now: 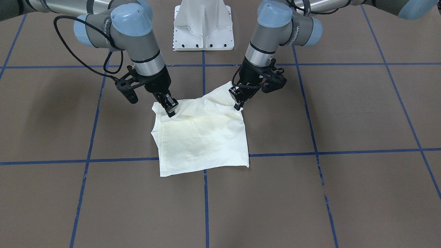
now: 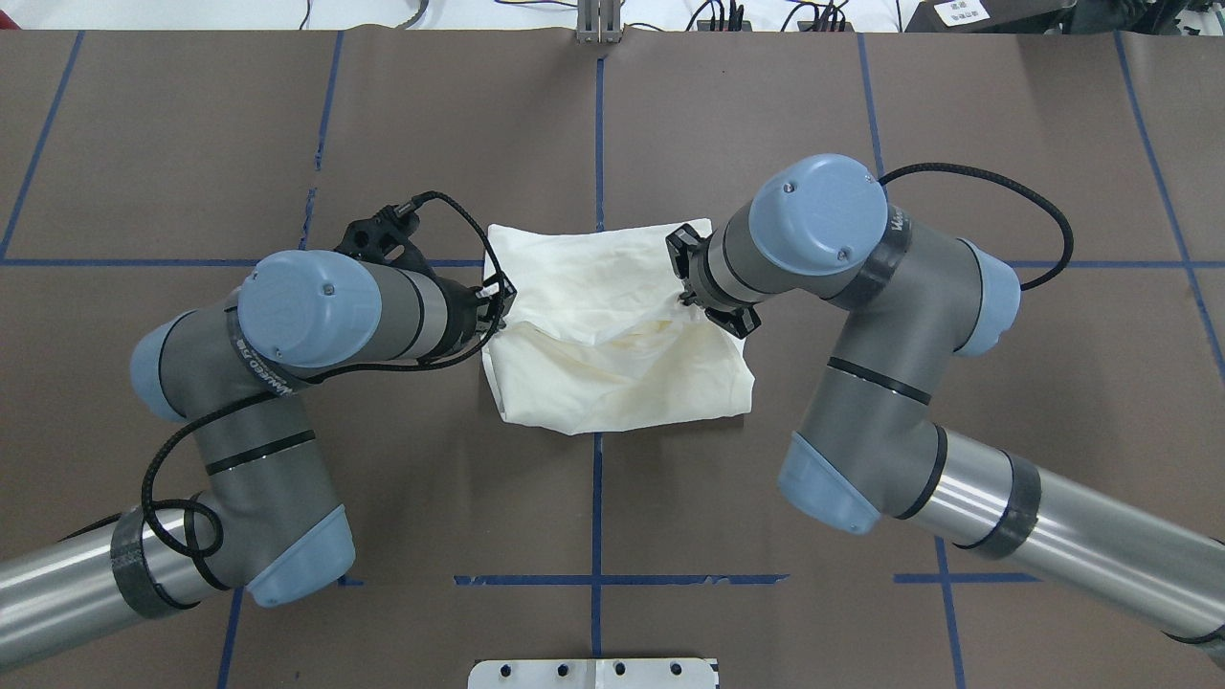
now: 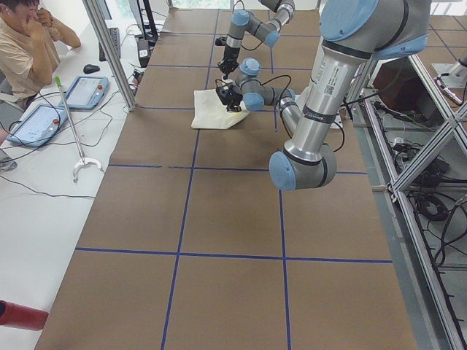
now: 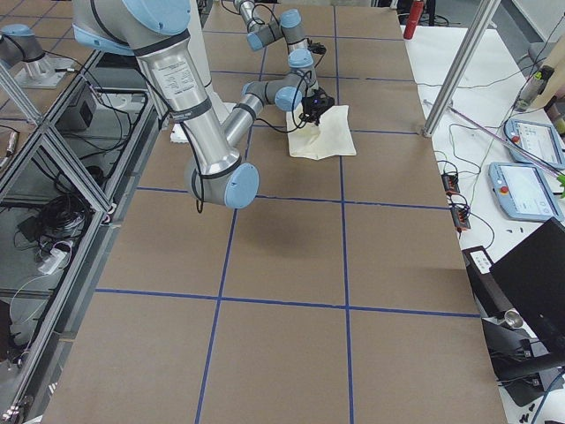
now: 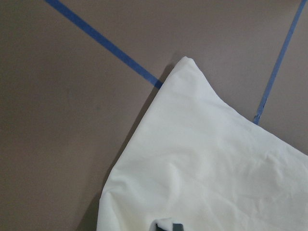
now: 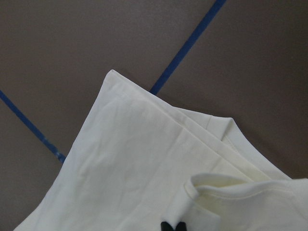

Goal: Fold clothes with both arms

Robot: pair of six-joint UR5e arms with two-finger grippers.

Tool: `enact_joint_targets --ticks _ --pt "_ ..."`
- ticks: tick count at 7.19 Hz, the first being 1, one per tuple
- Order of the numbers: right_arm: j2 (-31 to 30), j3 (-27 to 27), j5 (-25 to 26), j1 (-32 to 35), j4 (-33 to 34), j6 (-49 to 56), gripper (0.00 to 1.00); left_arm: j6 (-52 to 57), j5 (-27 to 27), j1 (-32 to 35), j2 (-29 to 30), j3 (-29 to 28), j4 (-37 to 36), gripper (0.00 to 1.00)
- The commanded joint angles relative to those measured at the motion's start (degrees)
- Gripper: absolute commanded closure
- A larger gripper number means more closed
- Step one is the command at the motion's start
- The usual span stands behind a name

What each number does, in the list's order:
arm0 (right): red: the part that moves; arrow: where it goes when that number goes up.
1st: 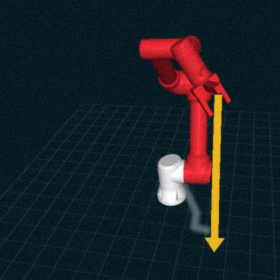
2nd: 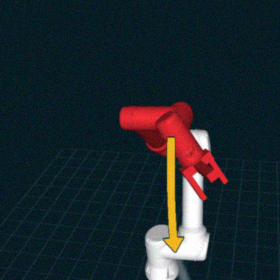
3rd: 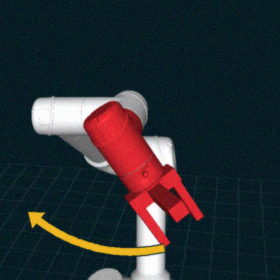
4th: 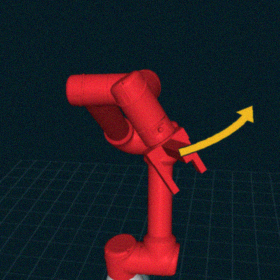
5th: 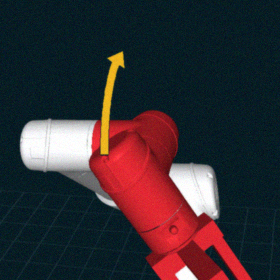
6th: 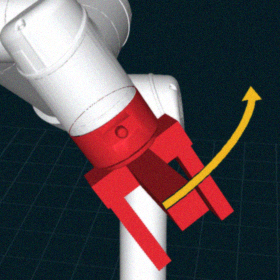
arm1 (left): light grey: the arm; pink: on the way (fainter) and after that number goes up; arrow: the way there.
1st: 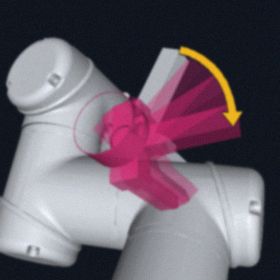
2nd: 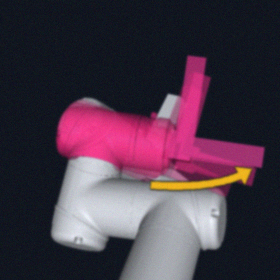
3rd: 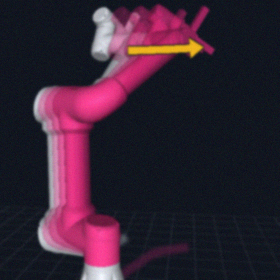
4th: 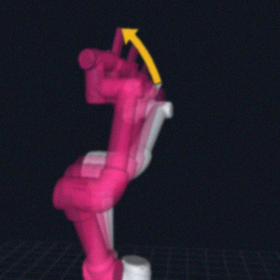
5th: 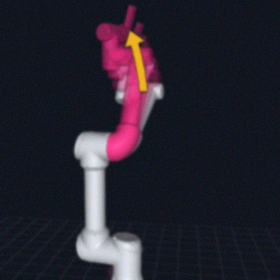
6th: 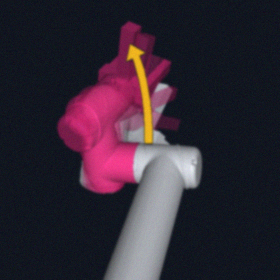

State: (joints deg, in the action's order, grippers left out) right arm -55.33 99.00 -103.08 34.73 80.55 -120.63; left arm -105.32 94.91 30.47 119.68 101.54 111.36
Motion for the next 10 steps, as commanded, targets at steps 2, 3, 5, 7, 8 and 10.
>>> enact_joint_targets --ticks 2,3,5,7,8,10 --pt "3.5 -5.6 -2.3 2.6 -0.1 1.8 1.00 2.4 0.0 2.6 1.8 -3.9 3.0 1.00" --pt "4.9 -8.4 -2.5 3.4 -2.4 2.5 1.00 2.4 0.0 3.4 2.0 -5.6 6.4 1.00" --pt "4.9 -12.4 -3.6 4.3 -7.0 3.1 1.00 4.4 -0.7 4.3 3.6 -10.4 9.2 1.00" --pt "5.0 -13.6 -4.0 4.6 -7.3 4.3 1.00 5.6 -2.5 5.1 5.3 -14.6 12.4 0.88" --pt "5.1 -14.5 -4.0 4.7 -7.3 4.9 1.00 7.4 -2.5 6.1 5.6 -15.7 12.6 0.76" --pt "10.9 -24.8 -4.0 6.1 -7.4 10.2 0.00 9.8 -2.5 9.9 9.8 -24.3 19.2 0.56"
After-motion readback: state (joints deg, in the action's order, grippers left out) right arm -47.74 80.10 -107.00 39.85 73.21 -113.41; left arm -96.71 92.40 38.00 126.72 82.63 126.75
